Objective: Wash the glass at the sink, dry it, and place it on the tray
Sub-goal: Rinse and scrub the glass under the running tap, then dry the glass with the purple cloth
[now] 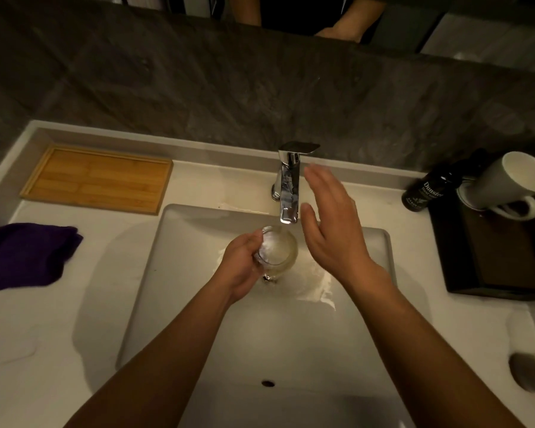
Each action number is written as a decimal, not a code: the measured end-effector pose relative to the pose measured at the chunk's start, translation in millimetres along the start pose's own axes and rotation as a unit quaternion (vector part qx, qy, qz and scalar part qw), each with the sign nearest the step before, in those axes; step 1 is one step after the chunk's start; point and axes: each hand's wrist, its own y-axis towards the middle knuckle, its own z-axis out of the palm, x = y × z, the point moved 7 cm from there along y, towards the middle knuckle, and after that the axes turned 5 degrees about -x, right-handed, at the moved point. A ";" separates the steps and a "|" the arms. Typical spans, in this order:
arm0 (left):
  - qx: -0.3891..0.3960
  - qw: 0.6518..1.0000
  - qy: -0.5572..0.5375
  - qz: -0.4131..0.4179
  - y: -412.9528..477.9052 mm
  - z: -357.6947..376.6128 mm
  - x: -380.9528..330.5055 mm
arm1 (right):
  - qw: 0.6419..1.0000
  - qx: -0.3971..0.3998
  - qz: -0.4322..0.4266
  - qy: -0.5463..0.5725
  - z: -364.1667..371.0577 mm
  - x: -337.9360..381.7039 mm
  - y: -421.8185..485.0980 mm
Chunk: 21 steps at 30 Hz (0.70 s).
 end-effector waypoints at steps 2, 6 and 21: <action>0.000 1.000 0.001 0.002 -0.3 1.0 -4.6 | 0.999 0.016 -0.028 -0.038 -1.7 13.6 21.4; 0.007 1.000 -0.006 0.005 -0.9 3.1 -11.9 | 0.994 0.046 -0.036 -0.097 6.2 13.0 34.8; 0.006 1.000 -0.023 0.020 -18.9 -3.5 -6.2 | 0.942 0.010 0.267 0.205 46.5 -55.1 -72.6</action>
